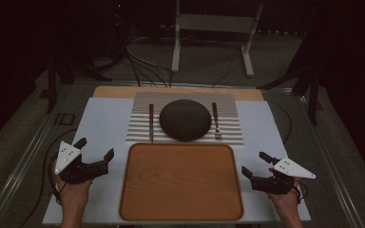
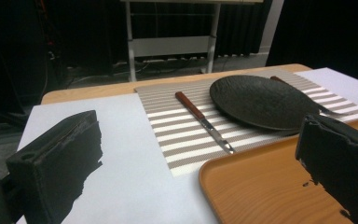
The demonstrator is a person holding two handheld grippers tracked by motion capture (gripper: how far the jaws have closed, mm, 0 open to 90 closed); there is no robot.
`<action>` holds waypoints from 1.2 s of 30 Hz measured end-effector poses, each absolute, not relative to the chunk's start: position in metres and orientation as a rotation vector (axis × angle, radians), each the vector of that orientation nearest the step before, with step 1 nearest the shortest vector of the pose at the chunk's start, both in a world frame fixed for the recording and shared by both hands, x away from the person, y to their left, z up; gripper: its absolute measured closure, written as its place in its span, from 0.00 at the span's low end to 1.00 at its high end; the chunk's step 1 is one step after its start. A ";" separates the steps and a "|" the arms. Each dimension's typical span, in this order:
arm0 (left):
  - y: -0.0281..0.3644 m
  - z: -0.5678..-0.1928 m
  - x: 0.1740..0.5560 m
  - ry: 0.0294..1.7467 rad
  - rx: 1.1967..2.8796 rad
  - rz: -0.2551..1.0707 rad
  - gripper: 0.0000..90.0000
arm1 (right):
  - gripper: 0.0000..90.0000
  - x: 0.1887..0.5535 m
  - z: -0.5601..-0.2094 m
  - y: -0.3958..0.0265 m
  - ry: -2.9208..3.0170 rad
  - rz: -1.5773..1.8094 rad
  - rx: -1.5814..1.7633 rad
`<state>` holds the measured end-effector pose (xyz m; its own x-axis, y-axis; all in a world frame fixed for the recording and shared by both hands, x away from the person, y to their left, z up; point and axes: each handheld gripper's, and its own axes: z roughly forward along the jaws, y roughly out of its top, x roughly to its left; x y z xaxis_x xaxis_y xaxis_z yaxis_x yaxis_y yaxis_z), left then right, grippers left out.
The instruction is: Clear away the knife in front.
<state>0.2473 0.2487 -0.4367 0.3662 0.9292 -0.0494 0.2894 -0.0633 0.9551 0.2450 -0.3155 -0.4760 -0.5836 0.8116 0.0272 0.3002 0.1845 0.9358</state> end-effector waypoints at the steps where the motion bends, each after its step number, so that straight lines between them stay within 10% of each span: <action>1: 0.248 -0.436 0.248 1.123 1.588 0.765 0.01 | 0.12 0.245 -0.476 -0.316 1.983 1.394 1.039; 36: 0.229 -0.420 0.285 1.154 1.625 0.726 0.00 | 0.12 0.245 -0.476 -0.316 1.985 1.388 1.037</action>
